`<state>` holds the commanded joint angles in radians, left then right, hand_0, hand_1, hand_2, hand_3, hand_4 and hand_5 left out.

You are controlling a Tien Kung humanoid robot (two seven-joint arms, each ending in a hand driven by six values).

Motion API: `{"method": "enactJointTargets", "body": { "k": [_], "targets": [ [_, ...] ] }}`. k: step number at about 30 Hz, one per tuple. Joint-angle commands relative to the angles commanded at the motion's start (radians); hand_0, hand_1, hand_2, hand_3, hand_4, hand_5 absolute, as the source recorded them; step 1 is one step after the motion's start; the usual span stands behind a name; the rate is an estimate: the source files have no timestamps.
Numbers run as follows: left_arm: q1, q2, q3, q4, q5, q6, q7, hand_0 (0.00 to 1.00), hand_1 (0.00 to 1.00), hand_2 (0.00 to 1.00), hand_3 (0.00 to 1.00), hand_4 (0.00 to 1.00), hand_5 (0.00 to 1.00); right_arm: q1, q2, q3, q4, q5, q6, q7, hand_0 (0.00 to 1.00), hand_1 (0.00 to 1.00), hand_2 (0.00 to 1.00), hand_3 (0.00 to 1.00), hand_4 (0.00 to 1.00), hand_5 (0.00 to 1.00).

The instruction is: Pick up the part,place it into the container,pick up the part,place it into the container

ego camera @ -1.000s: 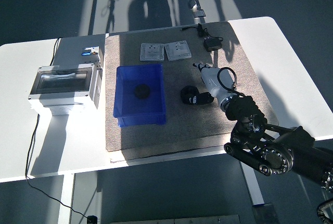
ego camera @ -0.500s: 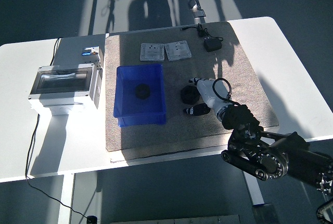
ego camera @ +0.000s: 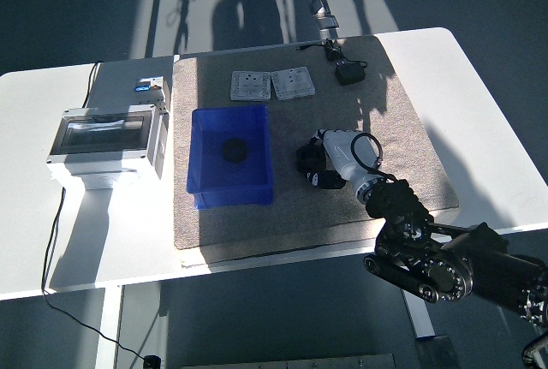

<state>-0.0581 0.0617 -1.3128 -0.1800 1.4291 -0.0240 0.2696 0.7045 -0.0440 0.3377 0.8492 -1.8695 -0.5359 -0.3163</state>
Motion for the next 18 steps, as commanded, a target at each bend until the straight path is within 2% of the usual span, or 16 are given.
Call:
{"method": "enactJointTargets", "body": {
  "k": [8, 18],
  "targets": [
    [0.001, 0.0, 0.001, 0.0, -0.001, 0.007, -0.011, 0.7, 0.691, 0.68, 0.489, 0.838, 0.998, -0.003, -0.027, 0.105, 0.047, 0.01, -0.109, 0.051, 0.388, 0.382, 0.423, 0.573, 0.204, 0.089],
    [0.002, -0.001, -0.001, 0.0, 0.001, 0.01, -0.014, 0.699, 0.691, 0.679, 0.485, 0.837, 0.998, -0.004, -0.038, 0.135, 0.104, 0.034, -0.109, 0.097, 0.389, 0.382, 0.417, 0.573, 0.205, 0.085]
  ]
}}
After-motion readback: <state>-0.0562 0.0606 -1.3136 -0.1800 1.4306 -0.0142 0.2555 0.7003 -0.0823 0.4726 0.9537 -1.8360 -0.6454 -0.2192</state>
